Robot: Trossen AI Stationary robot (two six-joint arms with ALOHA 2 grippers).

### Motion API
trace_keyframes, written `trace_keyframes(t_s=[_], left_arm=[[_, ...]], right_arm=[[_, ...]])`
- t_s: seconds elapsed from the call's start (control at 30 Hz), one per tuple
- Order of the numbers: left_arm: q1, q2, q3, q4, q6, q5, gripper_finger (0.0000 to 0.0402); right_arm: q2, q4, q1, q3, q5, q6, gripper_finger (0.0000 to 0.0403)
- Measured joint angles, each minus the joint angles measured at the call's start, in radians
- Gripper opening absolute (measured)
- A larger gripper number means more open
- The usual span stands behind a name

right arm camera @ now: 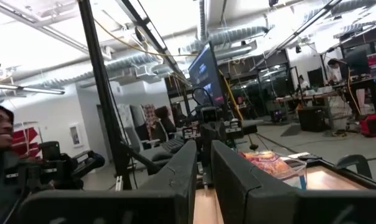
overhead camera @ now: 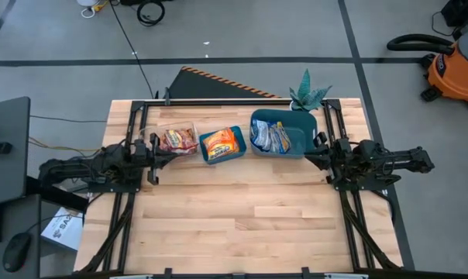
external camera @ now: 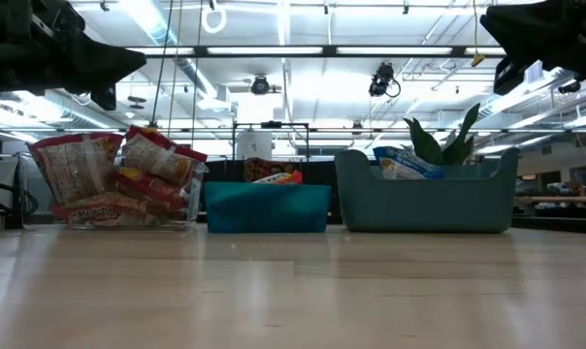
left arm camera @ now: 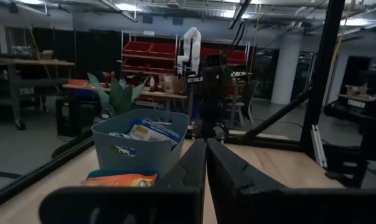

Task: Sort Maruchan noodles
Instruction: Return to Home Position

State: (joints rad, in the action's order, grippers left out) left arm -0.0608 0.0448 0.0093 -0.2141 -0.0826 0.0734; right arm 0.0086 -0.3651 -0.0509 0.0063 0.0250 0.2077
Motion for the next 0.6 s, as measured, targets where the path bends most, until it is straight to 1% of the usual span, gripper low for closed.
trace_keyframes(t_s=[0.6], left_arm=[[0.0, 0.0, 0.0, 0.003, -0.01, 0.0, 0.0018]], right_arm=[[0.0, 0.0, 0.0, 0.0, 0.0, 0.0, 0.0055]])
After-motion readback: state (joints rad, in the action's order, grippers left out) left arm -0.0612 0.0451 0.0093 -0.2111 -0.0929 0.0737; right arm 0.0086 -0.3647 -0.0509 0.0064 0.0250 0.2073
